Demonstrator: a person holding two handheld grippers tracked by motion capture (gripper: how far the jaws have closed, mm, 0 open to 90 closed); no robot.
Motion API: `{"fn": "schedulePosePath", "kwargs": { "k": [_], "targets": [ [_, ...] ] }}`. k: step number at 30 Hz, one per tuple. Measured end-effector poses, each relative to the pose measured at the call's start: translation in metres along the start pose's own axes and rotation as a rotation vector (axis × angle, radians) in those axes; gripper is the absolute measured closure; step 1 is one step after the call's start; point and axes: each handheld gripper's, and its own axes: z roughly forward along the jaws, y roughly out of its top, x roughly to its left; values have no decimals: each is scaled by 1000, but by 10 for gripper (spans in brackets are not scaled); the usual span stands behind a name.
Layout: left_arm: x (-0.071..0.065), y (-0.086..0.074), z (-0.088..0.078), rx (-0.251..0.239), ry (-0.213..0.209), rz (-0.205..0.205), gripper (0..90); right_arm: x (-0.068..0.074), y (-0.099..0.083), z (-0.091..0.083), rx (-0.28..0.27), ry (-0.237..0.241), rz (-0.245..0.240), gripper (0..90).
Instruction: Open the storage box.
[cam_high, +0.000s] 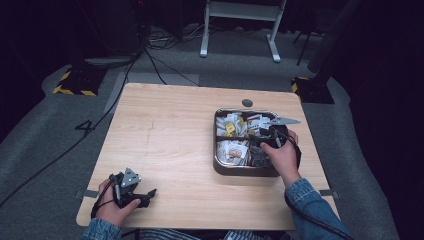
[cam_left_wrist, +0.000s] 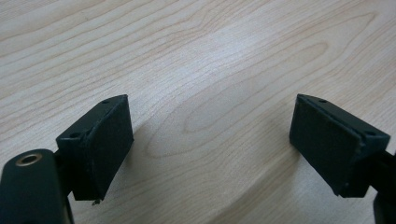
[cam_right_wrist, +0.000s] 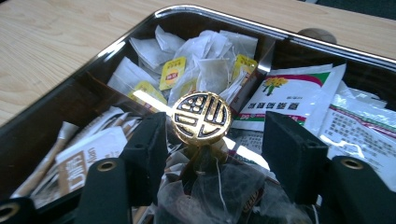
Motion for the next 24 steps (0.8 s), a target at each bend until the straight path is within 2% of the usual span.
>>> {"fn": "schedulePosePath", "kwargs": {
  "k": [3, 12, 14, 15, 16, 24],
  "targets": [
    [0, 0, 0, 1, -1, 0, 138, 1, 0, 5, 8, -10, -15, 434],
    [0, 0, 0, 2, -3, 3, 137, 3, 5, 14, 39, -1, -18, 501],
    [0, 0, 0, 0, -2, 3, 137, 3, 6, 16, 46, 4, -17, 528],
    [1, 0, 0, 2, -3, 4, 137, 3, 7, 16, 50, 12, -21, 584],
    [1, 0, 0, 2, -4, 4, 137, 4, 7, 16, 52, 22, -24, 583],
    [1, 0, 0, 1, -4, 3, 136, 6, 10, 15, 66, 4, -35, 588]
  ]
}}
